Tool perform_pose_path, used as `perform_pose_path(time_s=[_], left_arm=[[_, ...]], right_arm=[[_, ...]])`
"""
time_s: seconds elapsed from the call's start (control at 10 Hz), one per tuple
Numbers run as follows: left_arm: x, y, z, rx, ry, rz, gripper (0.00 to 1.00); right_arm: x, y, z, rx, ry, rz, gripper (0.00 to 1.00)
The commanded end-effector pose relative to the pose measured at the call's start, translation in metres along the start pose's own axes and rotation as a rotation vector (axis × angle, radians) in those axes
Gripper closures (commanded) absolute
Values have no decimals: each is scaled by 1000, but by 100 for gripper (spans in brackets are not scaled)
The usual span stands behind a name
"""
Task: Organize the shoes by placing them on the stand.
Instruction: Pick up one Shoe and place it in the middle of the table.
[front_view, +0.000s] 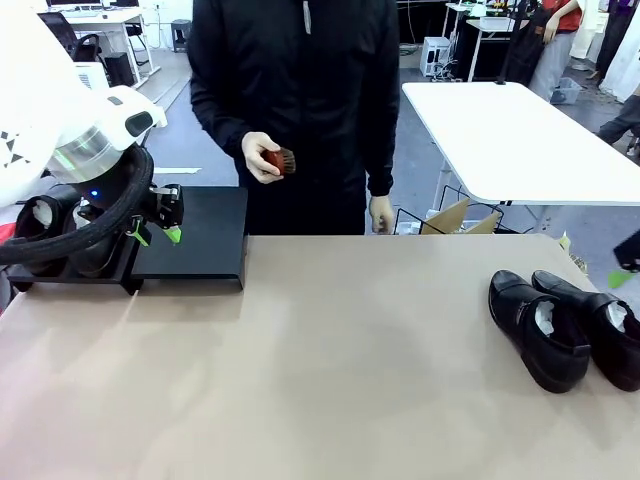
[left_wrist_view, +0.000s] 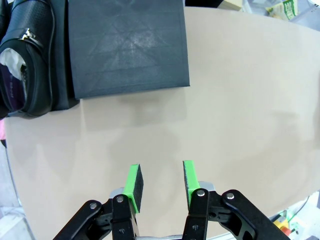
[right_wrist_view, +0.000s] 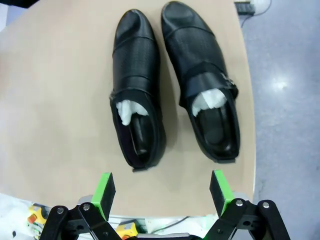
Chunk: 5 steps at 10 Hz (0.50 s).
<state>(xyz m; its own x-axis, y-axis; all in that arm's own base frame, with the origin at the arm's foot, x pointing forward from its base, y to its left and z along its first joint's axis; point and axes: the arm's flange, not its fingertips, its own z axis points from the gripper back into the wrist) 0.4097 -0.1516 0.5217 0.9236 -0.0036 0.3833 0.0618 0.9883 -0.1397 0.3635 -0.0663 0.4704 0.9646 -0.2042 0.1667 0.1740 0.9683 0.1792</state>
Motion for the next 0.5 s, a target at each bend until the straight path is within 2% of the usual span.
perform_pose_path(time_s=[0.0, 0.2, 0.4], left_arm=[[-1, 2, 0, -20, -7, 4, 55], [-1, 2, 0, -20, -7, 4, 55], [-1, 2, 0, -20, -7, 4, 55]], right_arm=[[29, 28, -26, -89, 13, -44, 0], [52, 34, -55, -122, 102, -60, 0], [64, 32, -77, -148, 130, 16, 0]])
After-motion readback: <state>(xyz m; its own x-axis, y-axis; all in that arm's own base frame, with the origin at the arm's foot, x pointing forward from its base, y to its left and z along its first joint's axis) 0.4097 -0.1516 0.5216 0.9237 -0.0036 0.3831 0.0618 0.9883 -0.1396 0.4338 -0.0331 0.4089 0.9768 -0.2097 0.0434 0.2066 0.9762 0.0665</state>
